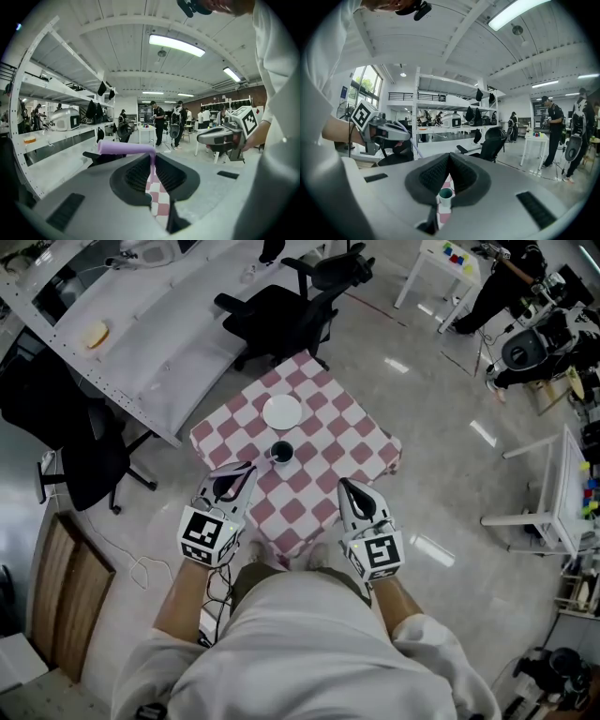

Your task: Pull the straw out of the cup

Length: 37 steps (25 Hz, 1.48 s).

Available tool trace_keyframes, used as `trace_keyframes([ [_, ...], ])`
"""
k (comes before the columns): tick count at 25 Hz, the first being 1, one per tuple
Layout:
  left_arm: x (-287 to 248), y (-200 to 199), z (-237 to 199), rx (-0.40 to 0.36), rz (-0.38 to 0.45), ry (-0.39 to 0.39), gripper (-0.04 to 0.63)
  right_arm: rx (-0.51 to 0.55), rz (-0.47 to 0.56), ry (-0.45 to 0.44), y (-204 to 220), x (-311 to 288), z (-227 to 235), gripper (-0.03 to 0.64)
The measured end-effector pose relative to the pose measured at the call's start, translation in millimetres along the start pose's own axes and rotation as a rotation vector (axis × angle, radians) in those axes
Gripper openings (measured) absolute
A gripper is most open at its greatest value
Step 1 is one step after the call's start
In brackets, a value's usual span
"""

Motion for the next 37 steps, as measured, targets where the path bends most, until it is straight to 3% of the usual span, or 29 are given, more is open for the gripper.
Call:
trace_keyframes([
  [20, 35, -29, 11, -0.039, 0.055, -0.021, 0.035, 0.021, 0.01, -0.027, -2, -4, -2, 0.003],
  [37, 37, -34, 14, -0.044, 0.053, -0.026, 0.035, 0.028, 0.01, -0.033, -4, -1, 0, 0.003],
])
Point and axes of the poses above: the fingertips, and each gripper's own axes: x backward along the fingers, z to its right, y out of its underside, the point moved 10 cm from there along x, backward along the fingers, and after that the axes turned 11 degrees about -x, right-handed, at the moved point
